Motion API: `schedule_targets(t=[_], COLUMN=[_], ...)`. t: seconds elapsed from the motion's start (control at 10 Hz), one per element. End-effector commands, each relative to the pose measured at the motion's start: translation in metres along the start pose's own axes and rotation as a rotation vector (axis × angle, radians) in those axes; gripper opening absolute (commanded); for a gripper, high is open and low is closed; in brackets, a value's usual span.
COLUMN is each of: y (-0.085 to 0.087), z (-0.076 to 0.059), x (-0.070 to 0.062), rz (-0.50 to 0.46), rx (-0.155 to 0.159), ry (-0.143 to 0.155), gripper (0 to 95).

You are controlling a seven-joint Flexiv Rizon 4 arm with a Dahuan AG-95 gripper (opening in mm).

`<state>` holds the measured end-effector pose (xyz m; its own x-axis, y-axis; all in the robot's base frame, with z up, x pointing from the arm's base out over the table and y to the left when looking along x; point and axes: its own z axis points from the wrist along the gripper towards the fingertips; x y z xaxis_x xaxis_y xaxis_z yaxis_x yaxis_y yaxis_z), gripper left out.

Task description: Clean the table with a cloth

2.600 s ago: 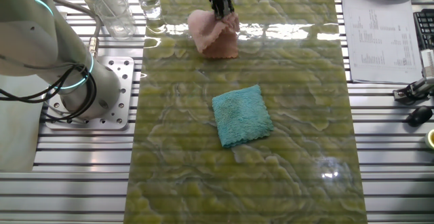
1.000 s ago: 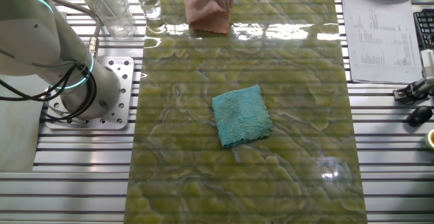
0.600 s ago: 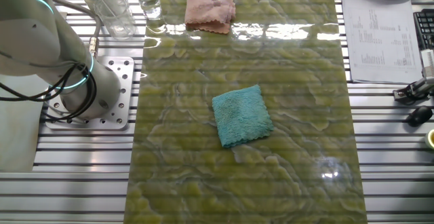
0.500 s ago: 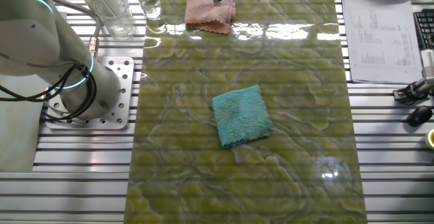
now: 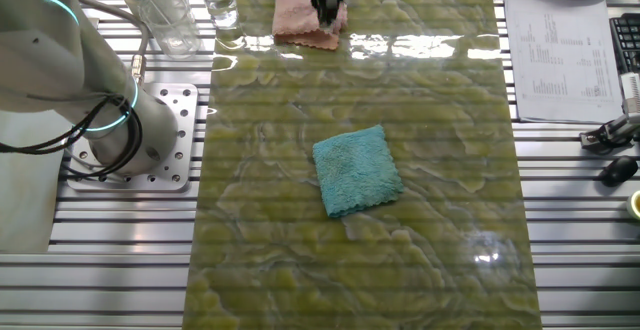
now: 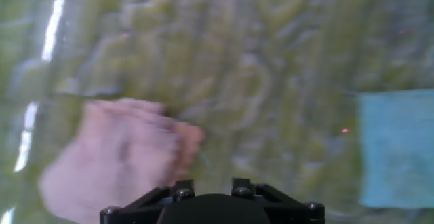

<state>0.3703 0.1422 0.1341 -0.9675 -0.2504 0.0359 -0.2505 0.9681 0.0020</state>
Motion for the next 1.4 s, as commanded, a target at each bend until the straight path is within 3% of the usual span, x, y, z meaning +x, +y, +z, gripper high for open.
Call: schedule_targets(t=[0.1,0.3,0.5,0.7,0.9,1.0,1.2,1.4], y=[-0.032,-0.039,-0.038,-0.038,-0.038,-0.038,-0.038,-0.069], z=[0.0,-0.001,-0.004,-0.004,-0.004,-0.004,-0.004,0.002], x=[-0.004,0.0,0.0,0.0,0.0,0.0,0.0,-0.002], rz=[-0.005,-0.005,0.024,0.144,0.269,0.305,0.304,0.262], rx=[-0.011,-0.012,-0.098,-0.092,-0.088,-0.06,-0.03,-0.028], ry=[0.011,0.007,-0.026,-0.059,-0.055,-0.047,-0.051,-0.062], gripper=[0.0,0.0,0.0,0.0,0.0,0.0,0.0,0.0])
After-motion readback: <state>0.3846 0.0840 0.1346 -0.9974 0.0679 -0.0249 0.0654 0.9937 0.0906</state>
